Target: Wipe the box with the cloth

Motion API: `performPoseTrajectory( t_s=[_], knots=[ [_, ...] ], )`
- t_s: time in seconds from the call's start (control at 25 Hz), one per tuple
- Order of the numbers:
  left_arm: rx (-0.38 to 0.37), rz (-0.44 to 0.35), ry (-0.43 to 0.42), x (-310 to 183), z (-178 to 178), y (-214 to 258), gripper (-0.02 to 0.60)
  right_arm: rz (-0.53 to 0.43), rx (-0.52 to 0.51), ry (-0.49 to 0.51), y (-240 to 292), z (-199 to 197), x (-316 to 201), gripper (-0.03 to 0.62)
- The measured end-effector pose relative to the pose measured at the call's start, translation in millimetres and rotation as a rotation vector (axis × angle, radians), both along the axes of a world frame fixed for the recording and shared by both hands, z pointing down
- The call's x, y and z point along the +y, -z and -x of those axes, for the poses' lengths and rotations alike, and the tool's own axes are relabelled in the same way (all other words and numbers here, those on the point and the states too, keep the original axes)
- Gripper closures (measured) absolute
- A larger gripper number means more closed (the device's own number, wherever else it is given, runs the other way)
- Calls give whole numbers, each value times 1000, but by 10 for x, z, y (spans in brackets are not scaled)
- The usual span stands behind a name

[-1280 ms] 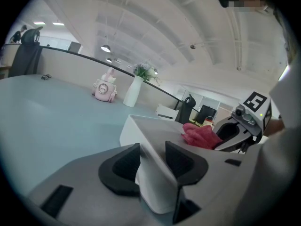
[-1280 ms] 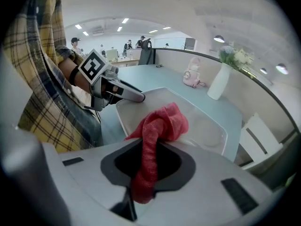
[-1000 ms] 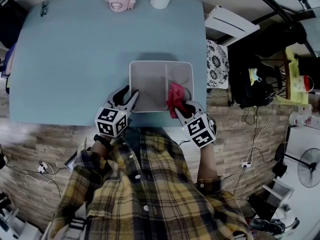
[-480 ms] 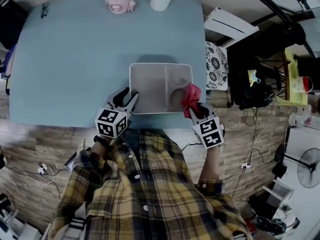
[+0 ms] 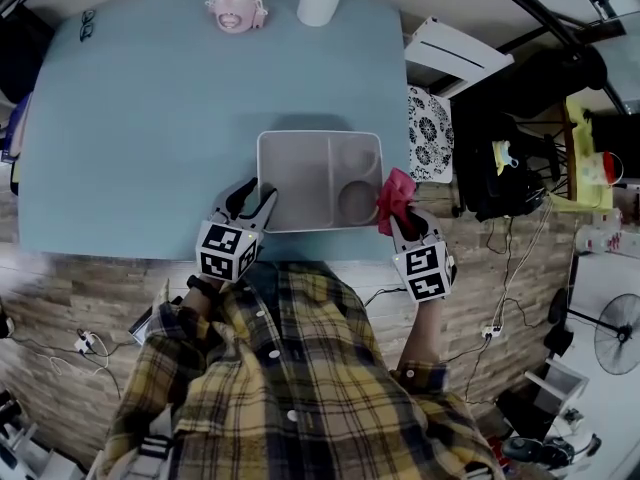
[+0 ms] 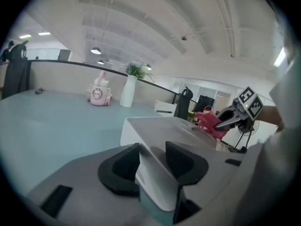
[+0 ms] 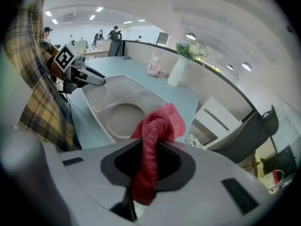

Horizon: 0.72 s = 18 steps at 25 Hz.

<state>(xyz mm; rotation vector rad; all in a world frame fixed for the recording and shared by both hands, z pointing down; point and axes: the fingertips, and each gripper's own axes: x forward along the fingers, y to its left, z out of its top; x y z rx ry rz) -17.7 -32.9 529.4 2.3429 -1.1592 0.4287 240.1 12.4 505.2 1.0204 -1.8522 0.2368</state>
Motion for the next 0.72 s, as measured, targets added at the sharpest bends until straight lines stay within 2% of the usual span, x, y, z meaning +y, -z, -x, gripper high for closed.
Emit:
performPoseTrajectory(
  t_s=[0.12, 0.32, 0.52, 0.72],
  knots=[
    [-50, -33, -16, -4, -20, 45, 411, -68, 13, 18, 134, 38, -106, 525],
    [-42, -96, 4, -107, -7, 299, 408, -221, -56, 72, 414, 263, -372, 525],
    [-30, -136, 35, -204, 55, 563, 410, -317, -189, 48, 669, 499, -597, 525],
    [-16, -182, 63, -296, 135, 814, 414, -377, -418, -42, 893, 704, -756, 525]
  ],
)
